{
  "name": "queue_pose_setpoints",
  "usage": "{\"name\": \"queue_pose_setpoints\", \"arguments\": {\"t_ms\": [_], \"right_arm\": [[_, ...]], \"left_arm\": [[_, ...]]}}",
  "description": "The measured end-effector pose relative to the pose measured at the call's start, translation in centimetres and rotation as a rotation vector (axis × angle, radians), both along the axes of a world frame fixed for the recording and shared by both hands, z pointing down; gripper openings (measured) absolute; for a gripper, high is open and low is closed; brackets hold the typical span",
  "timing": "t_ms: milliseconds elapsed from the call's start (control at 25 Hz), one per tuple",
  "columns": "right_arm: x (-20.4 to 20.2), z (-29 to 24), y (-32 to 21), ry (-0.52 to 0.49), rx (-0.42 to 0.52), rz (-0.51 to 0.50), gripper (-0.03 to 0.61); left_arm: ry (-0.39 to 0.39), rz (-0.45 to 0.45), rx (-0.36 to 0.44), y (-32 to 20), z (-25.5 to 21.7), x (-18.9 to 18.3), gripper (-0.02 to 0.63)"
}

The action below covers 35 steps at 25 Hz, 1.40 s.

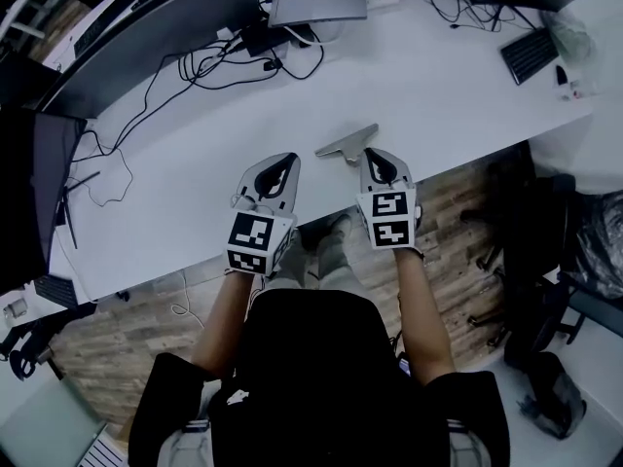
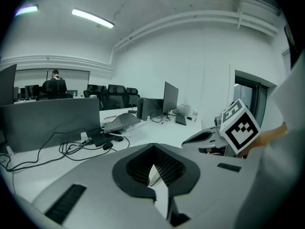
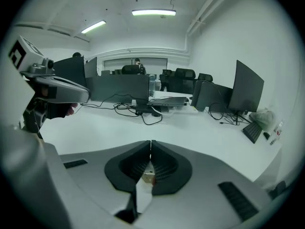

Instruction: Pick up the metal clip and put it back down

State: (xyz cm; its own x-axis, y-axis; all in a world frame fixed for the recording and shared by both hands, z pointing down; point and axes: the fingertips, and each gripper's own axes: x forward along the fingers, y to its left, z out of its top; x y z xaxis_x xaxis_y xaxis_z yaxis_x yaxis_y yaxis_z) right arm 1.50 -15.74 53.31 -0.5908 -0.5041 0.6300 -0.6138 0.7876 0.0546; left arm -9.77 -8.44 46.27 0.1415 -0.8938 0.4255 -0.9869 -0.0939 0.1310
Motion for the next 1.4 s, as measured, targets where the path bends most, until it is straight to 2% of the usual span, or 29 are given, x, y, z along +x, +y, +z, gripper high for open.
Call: {"name": "queue_pose_setpoints", "arguments": {"t_ms": [280,680,1400], "right_arm": [[0.3,-3.3,0.3,-0.085,0.006,0.042,0.026],[0.7,-10.1,0.0,-0.182,0.111,0.093,0.026],[0.4,-20.6,-0.1,-0.341,0.236,0.089,0.025]], "left_arm": [[-0.026,0.029,0.051,0.3,-3.0,0.5,0.009],[-0.062,0.044,0.142,0.1,-7.7,0.2,0.009],[-0.148,0.033,0.311,-0.2,-15.6,-0.8,0.009]]}}
